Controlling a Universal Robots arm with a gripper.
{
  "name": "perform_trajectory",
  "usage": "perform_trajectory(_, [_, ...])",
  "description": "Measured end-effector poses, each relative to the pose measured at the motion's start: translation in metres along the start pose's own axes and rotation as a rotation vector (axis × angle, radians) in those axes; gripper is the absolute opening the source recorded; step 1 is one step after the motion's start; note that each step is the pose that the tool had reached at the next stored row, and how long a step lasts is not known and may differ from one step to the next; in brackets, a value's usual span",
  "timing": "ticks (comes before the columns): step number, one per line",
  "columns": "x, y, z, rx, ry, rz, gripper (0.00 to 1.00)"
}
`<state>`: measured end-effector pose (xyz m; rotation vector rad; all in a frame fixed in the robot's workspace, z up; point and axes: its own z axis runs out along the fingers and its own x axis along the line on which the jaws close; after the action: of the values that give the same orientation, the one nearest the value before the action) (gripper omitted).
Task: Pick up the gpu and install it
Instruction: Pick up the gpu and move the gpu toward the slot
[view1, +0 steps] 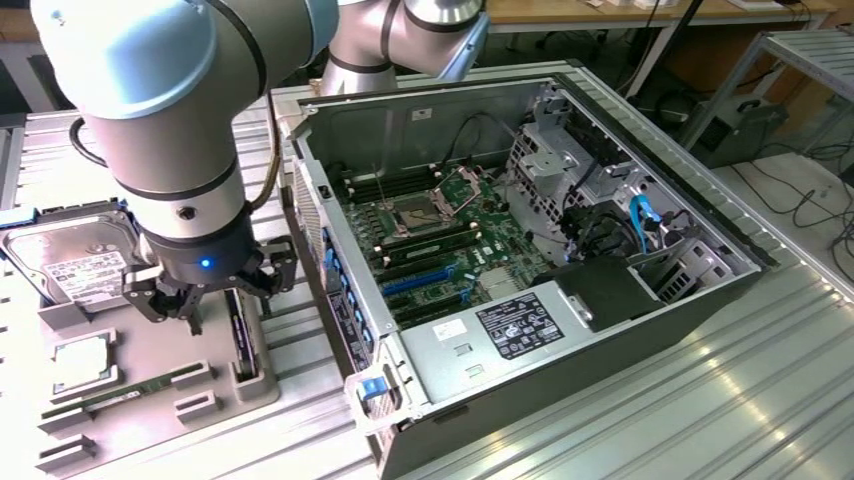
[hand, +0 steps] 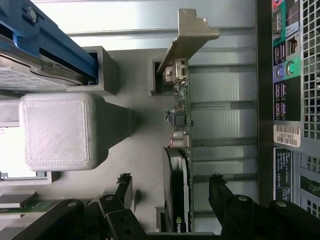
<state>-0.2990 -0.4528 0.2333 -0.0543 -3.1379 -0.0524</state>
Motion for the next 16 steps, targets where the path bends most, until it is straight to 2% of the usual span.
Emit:
perform_trajectory(1, [0.0,0.0,0.0013,-0.0001,0.0,0.0,0.72])
perform_trajectory(2, [0.0,-0.0002,0.0056,0.0,0.0003,-0.002,0.64])
perform_trajectory(3, [0.0,-0.0002,0.0057,0.0,0.0003,-0.002,0.27])
perform_trajectory(6, [0.0,0.0001,-0.0044,0.0,0.0002,-0.002,0.27])
perform_trajectory(8, [0.0,0.0006,-0.0179,-0.0001,0.0002,-0.002,0.27])
perform_trajectory(11, [0.0,0.001,-0.0307,0.0,0.0003,-0.002,0.27])
perform_trajectory(12, [0.0,0.0011,-0.0317,-0.0103,0.0008,-0.006,0.27])
perform_trajectory(13, [0.0,0.001,-0.0327,-0.0136,0.001,-0.008,0.27])
perform_trajectory(16, [0.0,0.0012,-0.0373,-0.0147,0.0013,-0.008,0.27])
